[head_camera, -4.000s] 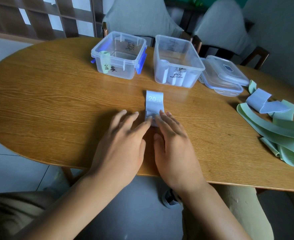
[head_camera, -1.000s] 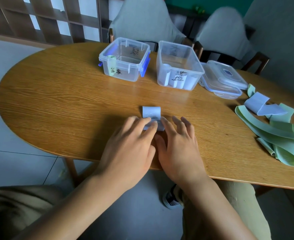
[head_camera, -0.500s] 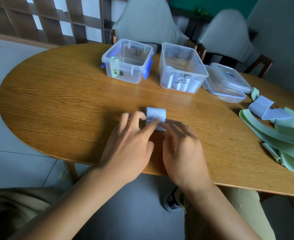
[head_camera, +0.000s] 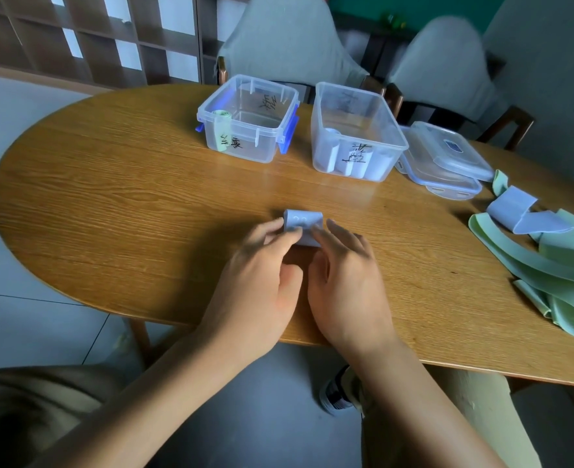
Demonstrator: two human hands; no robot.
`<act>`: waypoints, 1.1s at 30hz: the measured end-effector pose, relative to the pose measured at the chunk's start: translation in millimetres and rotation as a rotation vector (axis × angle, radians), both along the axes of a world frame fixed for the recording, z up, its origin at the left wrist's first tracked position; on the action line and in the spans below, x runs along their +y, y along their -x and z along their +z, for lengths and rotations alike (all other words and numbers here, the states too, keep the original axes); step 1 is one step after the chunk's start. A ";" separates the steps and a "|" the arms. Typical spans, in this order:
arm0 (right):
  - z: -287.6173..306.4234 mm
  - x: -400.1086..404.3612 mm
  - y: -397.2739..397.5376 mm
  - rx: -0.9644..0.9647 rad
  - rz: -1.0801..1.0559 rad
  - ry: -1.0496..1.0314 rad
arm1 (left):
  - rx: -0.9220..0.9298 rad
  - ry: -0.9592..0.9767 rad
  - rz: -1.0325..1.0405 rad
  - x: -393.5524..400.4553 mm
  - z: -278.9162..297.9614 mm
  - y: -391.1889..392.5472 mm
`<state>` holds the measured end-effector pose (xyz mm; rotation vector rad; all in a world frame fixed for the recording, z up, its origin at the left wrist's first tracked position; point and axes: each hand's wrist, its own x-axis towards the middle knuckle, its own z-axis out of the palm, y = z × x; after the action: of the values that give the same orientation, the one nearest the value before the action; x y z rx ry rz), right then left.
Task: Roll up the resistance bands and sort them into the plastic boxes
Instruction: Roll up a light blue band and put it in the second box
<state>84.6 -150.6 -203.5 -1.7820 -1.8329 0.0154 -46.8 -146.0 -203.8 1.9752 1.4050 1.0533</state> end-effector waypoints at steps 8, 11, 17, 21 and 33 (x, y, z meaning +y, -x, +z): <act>15.5 9.4 3.4 0.351 -0.040 0.164 | -0.508 0.364 0.021 2.2 3.5 -6.4; 14.3 14.1 1.3 0.552 -0.037 0.200 | -0.565 0.372 0.005 -0.1 4.6 -6.5; 12.6 4.2 2.9 0.507 -0.008 0.190 | -0.435 0.325 -0.031 -6.6 10.1 -8.3; 5.7 1.5 2.6 0.408 -0.013 0.080 | -0.324 0.300 0.007 -6.2 7.7 -8.6; -10.0 20.8 -13.2 0.177 0.006 -0.055 | -0.401 0.209 -0.147 -6.8 12.6 -7.3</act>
<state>97.8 -129.8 -213.5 -1.6806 -1.6973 0.1202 -39.4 -152.7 -191.2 1.5839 1.0881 1.1097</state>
